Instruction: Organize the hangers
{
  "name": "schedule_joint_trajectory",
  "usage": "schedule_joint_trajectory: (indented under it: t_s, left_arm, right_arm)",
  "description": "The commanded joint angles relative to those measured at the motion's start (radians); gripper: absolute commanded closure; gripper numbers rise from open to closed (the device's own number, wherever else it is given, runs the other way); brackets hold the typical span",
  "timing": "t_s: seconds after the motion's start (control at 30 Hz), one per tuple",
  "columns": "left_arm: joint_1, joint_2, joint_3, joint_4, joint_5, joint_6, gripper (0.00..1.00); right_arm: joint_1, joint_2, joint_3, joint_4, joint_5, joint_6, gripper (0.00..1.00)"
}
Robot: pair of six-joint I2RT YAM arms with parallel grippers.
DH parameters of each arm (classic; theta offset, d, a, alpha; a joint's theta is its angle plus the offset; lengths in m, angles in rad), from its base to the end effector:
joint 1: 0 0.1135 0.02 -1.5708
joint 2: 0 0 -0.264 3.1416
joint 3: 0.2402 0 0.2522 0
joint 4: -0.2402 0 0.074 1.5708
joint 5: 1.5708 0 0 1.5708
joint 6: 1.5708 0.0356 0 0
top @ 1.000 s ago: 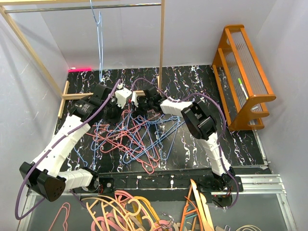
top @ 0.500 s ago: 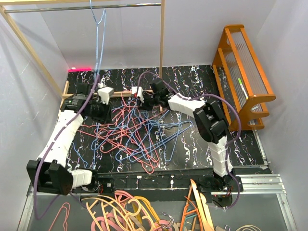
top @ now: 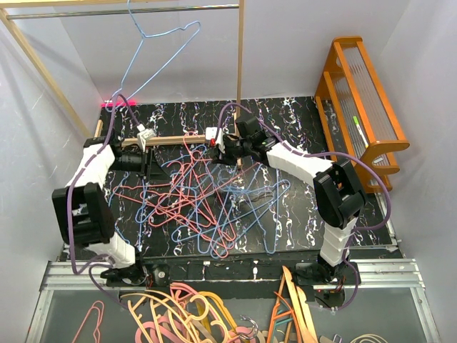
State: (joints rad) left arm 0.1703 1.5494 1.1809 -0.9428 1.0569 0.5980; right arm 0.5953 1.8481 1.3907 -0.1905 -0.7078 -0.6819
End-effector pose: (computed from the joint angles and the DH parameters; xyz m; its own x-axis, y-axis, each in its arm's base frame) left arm 0.2890 0.0182 0.2567 -0.7102 0.1587 -0.6859 0.6494 0.5239 -0.5512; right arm 0.3340 0.2542 0.2521 0.1511 -0.4760 -0.8664 -0.9790 0.0494 -0.1979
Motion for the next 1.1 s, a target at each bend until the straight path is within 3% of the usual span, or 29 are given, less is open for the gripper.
schedule_joint_trajectory:
  t_s: [0.0, 0.07, 0.2, 0.4, 0.67, 1.07]
  left_arm:
    - [0.006, 0.141, 0.076, -0.235, 0.241, 0.373, 0.65]
    - [0.006, 0.235, 0.137, -0.446, 0.234, 0.612, 0.66]
    - [0.006, 0.294, 0.145, -0.483, 0.152, 0.648, 0.66]
    - [0.0, 0.235, 0.065, -0.255, 0.098, 0.491, 0.65]
    - [-0.006, 0.236, -0.023, -0.174, 0.079, 0.491, 0.64]
    - [-0.03, 0.229, -0.093, 0.038, 0.096, 0.35, 0.63]
  right_arm:
    - [0.001, -0.039, -0.004, 0.03, -0.012, 0.02, 0.92]
    - [0.001, -0.034, 0.0, 0.035, -0.006, 0.021, 0.92]
    - [0.001, -0.023, 0.005, 0.057, 0.007, 0.028, 0.92]
    - [0.001, -0.006, 0.023, 0.085, 0.011, 0.062, 0.92]
    - [0.001, -0.006, 0.045, 0.097, 0.007, 0.08, 0.92]
    - [0.001, -0.01, 0.053, 0.113, -0.009, 0.117, 0.92]
